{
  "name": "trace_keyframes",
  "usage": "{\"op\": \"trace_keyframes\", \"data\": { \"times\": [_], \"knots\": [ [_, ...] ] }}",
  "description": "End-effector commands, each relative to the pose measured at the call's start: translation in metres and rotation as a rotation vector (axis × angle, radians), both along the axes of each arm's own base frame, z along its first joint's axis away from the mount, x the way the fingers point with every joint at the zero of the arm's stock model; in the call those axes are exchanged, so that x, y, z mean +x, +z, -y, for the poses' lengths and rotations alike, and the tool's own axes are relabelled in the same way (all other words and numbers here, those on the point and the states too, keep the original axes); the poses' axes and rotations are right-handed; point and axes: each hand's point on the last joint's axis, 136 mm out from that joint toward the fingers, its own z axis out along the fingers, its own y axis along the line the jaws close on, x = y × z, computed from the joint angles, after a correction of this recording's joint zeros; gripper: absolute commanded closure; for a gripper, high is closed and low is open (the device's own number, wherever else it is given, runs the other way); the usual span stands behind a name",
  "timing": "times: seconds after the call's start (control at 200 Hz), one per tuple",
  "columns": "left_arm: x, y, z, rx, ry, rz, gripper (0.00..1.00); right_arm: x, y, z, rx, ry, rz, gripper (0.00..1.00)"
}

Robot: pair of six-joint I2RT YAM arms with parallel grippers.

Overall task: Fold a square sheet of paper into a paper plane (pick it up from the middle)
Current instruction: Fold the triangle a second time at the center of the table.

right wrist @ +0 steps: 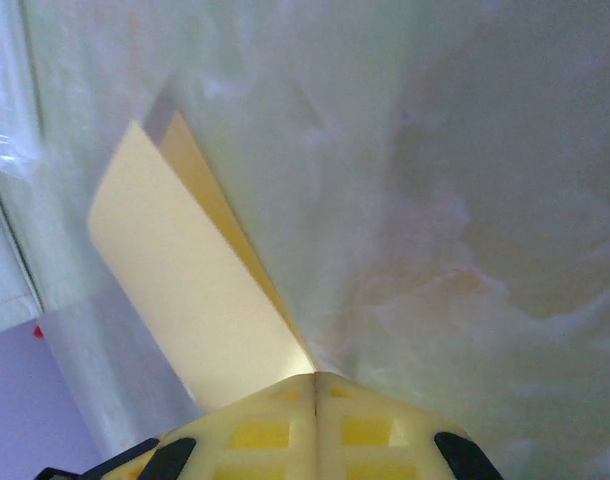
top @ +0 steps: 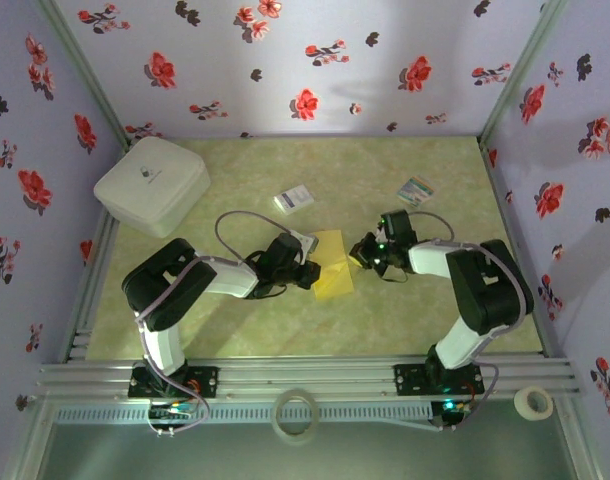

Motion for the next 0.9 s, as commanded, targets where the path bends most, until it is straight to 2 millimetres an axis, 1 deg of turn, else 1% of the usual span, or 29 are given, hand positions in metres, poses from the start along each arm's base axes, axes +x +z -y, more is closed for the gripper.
{"op": "trace_keyframes", "data": {
  "times": [0.0,0.095,0.18,0.31,0.515,0.625,0.67,0.76,0.835,0.895],
  "knots": [
    [-0.014,-0.030,-0.018,0.103,-0.015,-0.079,1.00,-0.004,0.018,-0.005,0.011,0.042,0.041,0.96],
    [-0.013,-0.029,-0.018,0.101,-0.015,-0.078,1.00,-0.014,0.022,-0.024,0.042,0.106,0.034,0.96],
    [-0.013,-0.029,-0.018,0.101,-0.015,-0.077,1.00,-0.023,0.019,-0.039,0.047,0.155,0.018,0.97],
    [-0.013,-0.030,-0.018,0.102,-0.016,-0.079,1.00,-0.030,0.012,-0.053,0.046,0.189,-0.001,0.97],
    [-0.013,-0.029,-0.017,0.099,-0.017,-0.079,0.99,-0.039,-0.013,-0.055,0.037,0.187,-0.064,0.98],
    [-0.011,-0.025,-0.016,0.085,-0.012,-0.077,0.98,-0.047,-0.029,-0.041,-0.025,0.162,-0.090,0.99],
    [-0.010,-0.019,-0.014,0.072,-0.008,-0.073,0.95,-0.050,-0.034,-0.038,-0.035,0.152,-0.103,1.00],
    [-0.006,-0.003,-0.011,0.037,0.008,-0.060,0.86,-0.052,-0.040,-0.036,-0.034,0.138,-0.115,1.00],
    [-0.001,0.014,-0.011,0.016,0.034,-0.050,0.73,-0.051,-0.040,-0.036,-0.031,0.124,-0.111,1.00],
    [0.002,0.028,-0.013,0.003,0.060,-0.042,0.66,-0.048,-0.038,-0.035,-0.032,0.111,-0.105,1.00]
  ]
}}
